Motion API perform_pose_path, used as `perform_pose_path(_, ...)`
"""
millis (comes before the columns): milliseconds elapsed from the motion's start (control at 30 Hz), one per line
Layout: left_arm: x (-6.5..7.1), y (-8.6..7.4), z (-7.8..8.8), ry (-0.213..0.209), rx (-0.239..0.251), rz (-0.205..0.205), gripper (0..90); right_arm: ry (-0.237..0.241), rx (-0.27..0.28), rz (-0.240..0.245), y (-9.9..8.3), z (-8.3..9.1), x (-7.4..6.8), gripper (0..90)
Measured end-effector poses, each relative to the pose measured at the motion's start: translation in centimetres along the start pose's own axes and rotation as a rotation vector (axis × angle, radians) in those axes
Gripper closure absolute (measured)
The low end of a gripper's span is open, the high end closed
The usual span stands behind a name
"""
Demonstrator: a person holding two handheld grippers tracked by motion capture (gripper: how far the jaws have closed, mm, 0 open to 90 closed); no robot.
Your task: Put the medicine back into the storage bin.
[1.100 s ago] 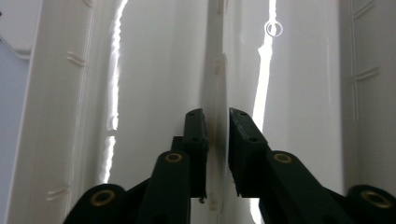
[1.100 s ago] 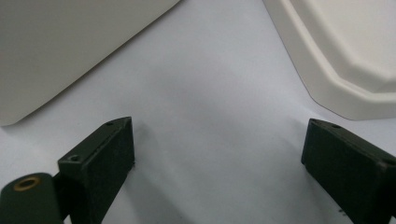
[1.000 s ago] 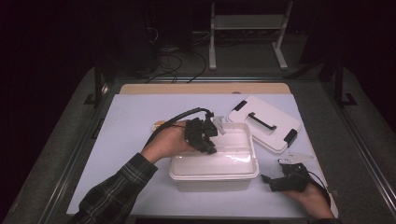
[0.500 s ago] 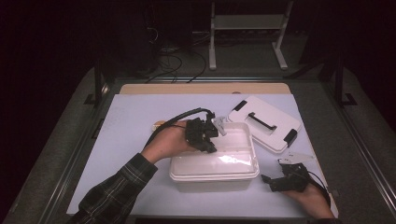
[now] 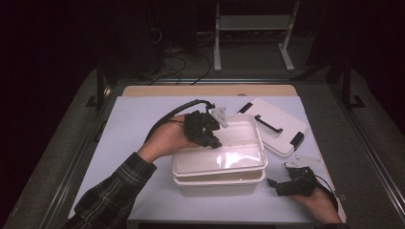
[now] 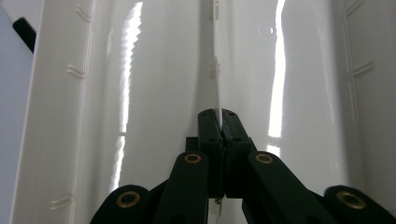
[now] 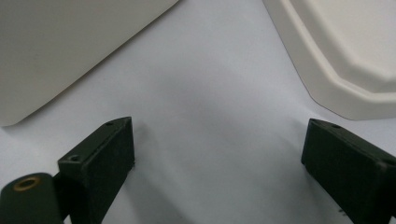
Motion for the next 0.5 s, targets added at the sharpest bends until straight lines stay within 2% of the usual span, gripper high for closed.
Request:
perform_pose_path(33, 0.0, -0.2, 0.7, 0.005, 0.009, 0.006, 88.5, 0.0, 0.0, 0.0, 0.0, 0.0, 0.0, 8.8)
perform_pose_path(200, -0.3, -1.1, 2.2, 0.018, 0.006, 0.028, 88.4, -0.001, 0.0, 0.001, 0.0, 0.0, 0.0, 8.7)
perform_pose_path(467, -0.6, -3.0, 3.6, 0.037, -0.007, 0.059, 88.4, -0.001, 0.0, 0.001, 0.0, 0.0, 0.0, 8.7)
perform_pose_path(500, -0.7, -3.6, 3.9, 0.048, -0.014, 0.071, 88.4, -0.001, 0.0, 0.002, 0.0, 0.0, 0.0, 8.8)
Point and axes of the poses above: each handheld gripper's, and its own axes: z roughly backward along the jaws, y roughly out of its top, x roughly to its right, the point moved 5 cm from there along -z, roughly forward along the jaws, and after that the axes turned 11 degrees about -x, right-handed, at the moved point
